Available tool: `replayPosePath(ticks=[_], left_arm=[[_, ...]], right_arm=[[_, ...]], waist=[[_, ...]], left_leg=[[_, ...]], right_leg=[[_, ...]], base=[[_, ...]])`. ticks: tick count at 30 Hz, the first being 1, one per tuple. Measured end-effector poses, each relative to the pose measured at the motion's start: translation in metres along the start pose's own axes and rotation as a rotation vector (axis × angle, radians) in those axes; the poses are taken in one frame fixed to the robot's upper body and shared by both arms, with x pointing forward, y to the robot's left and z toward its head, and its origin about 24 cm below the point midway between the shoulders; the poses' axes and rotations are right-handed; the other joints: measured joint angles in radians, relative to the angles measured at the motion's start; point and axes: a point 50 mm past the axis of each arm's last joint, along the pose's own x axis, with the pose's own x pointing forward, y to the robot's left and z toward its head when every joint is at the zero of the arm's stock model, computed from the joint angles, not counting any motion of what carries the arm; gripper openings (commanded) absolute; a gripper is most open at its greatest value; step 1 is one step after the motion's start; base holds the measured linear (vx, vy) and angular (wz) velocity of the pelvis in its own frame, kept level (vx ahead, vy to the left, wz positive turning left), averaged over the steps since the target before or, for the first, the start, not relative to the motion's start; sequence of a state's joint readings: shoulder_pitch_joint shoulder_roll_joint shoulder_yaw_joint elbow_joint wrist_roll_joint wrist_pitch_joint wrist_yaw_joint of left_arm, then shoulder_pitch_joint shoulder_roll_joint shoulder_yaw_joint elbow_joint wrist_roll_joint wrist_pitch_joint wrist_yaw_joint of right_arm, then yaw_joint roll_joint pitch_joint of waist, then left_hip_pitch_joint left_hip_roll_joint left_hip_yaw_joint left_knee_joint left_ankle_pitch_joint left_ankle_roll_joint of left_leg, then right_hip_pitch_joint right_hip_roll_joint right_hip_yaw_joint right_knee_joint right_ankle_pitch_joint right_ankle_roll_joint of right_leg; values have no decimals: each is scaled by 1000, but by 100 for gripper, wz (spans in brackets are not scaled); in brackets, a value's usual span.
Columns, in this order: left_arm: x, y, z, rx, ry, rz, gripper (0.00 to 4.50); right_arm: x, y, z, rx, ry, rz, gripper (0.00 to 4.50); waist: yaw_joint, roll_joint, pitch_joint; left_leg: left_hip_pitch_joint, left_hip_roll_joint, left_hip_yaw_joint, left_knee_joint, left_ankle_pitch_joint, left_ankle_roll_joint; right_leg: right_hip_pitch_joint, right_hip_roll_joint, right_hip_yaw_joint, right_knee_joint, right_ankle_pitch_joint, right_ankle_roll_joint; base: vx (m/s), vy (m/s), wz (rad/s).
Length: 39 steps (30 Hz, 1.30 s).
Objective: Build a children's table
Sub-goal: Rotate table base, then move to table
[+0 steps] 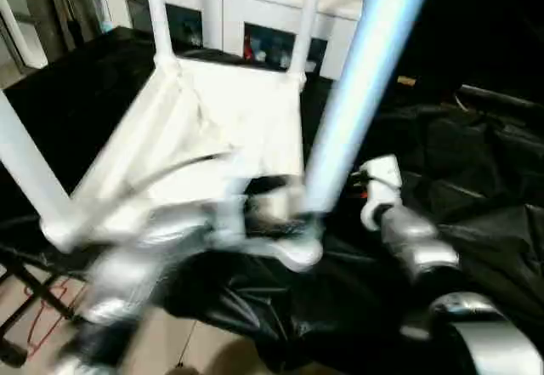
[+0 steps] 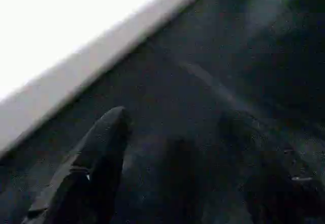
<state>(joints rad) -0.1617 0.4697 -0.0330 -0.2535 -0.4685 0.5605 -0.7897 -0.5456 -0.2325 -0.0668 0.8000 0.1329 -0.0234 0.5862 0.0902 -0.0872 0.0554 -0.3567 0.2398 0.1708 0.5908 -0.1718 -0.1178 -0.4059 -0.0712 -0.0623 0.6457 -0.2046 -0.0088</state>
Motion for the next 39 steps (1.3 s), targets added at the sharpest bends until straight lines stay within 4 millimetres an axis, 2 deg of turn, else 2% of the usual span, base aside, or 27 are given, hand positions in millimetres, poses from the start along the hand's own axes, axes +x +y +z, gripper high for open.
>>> replayPosePath(ticks=[3,6,11,14,16,18,21,22,23,25,26,27,28,29,30,31,32,33,34,35,36,37,38,39], left_arm=[[-18,6,-3,-15,29,63,443],[-24,12,-7,5,45,169,443],[-26,12,-17,-60,-102,394,443],[-32,13,-27,-66,-111,565,443],[-41,16,-34,-45,-108,736,443],[-44,17,-36,0,-108,809,443],[-45,18,-31,87,-158,862,443],[-43,18,-30,89,-172,867,443],[-44,19,-30,89,-176,877,443],[-43,22,-26,98,-187,894,443],[-43,23,-24,104,-194,894,443],[-43,23,-24,104,-194,895,443],[-44,22,-24,108,-195,896,443],[-45,21,-24,115,-196,898,443],[-49,19,-22,145,-203,912,443],[-54,18,-24,162,-197,928,443],[-59,17,-27,168,-186,948,443],[-65,17,-30,173,-168,974,443],[-65,16,-32,174,-161,977,443],[-64,13,-33,170,-164,978,443],[-65,10,-34,170,-157,980,443],[-65,10,-35,170,-153,985,443],[-66,10,-35,173,-154,997,443],[-67,10,-34,179,-160,1016,443]], right_arm=[[-4,1,12,-11,-50,79,315],[-3,3,19,-40,-71,94,315],[-13,-17,12,-8,-47,-151,315],[-24,-22,2,27,0,-264,315],[-34,-16,-5,36,1,-337,315],[-38,-7,-8,45,-19,-350,315],[-38,13,-2,63,-94,-342,315],[-37,20,-2,71,-103,-336,315],[-35,29,-2,85,-111,-321,315],[-37,44,-8,115,-107,-300,315],[-40,46,-14,126,-87,-302,315],[-44,46,-20,133,-60,-314,315],[-48,46,-23,138,-48,-323,315],[-51,46,-25,144,-38,-332,315],[-55,46,-27,147,-31,-337,315],[-55,48,-28,155,-28,-335,315],[-52,53,-27,158,-34,-317,315],[-50,59,-24,157,-44,-297,315],[-54,58,-26,154,-43,-306,315],[-57,55,-27,146,-38,-320,315],[-60,51,-27,137,-35,-339,315],[-62,48,-28,136,-34,-353,315],[-64,45,-28,137,-34,-362,315],[-66,41,-27,129,-33,-370,315]], waist=[[4,0,0],[12,0,0],[24,0,0],[23,0,0],[22,0,0],[20,1,0],[15,2,0],[14,2,0],[24,-4,-4],[38,-5,-4],[50,-5,-4],[61,-5,-2],[63,-3,-1],[64,0,-3],[63,13,-9],[44,8,-8],[23,1,-9],[2,-5,-12],[-4,-4,-14],[-6,-7,-16],[-18,-9,-19],[-35,-10,-19],[-50,-15,-22],[-63,-17,-24]], left_leg=[[0,0,0,0,0,0],[1,0,0,0,0,0],[0,-1,0,0,0,0],[0,-1,0,-3,0,0],[0,0,-1,-6,0,0],[0,1,-1,-6,0,0],[1,2,-1,-7,0,0],[6,5,9,-6,0,-1],[13,6,27,-5,-6,-2],[19,-4,32,14,-31,7],[21,-13,29,34,-49,17],[18,-42,9,69,-85,36],[14,-73,-12,98,-101,45],[9,-97,-32,111,-113,55],[9,-118,-41,114,-139,82],[20,-126,-23,106,-143,102],[20,-130,3,97,-142,121],[17,-130,24,97,-141,142],[15,-129,30,94,-140,142],[13,-129,43,86,-137,143],[7,-132,60,76,-134,138],[-2,-142,56,69,-127,127],[-7,-150,56,58,-120,115],[-10,-153,46,44,-107,106]], right_leg=[[0,0,0,-1,0,0],[1,0,0,-1,0,0],[2,-1,0,-2,-1,1],[1,0,0,-3,-1,2],[2,2,0,-5,-2,3],[1,4,0,-6,-5,8],[2,6,2,-9,-4,9],[-6,13,15,-10,-4,10],[-11,21,44,-4,-4,10],[-14,44,103,0,-2,19],[-12,55,139,0,0,26],[-9,64,187,-1,3,43],[-5,69,221,-6,5,59],[-1,83,256,-19,11,76],[4,91,292,-41,21,97],[-2,90,293,-53,15,92],[-27,59,234,-18,-25,51],[-54,27,118,64,-55,4],[-52,21,48,87,-59,-5],[-41,25,12,82,-57,-11],[-15,37,-19,54,-52,-19],[11,42,-32,37,-50,-16],[34,46,-33,32,-53,-13],[47,49,-33,36,-63,-14]], base=[[0,0,0],[0,0,0],[0,0,0],[0,0,0],[0,0,0],[0,0,0],[0,0,0],[-58,8,-14],[-2,23,-40],[22,41,-41],[-3,149,-49],[-3,149,-49],[-6,233,-58],[-27,315,-55],[-27,315,-55],[-34,343,-54],[-45,295,-50],[-45,295,-50],[-57,272,-34],[-56,237,-32],[-56,237,-32],[-40,169,-21],[-31,89,-2],[-31,89,-2]])
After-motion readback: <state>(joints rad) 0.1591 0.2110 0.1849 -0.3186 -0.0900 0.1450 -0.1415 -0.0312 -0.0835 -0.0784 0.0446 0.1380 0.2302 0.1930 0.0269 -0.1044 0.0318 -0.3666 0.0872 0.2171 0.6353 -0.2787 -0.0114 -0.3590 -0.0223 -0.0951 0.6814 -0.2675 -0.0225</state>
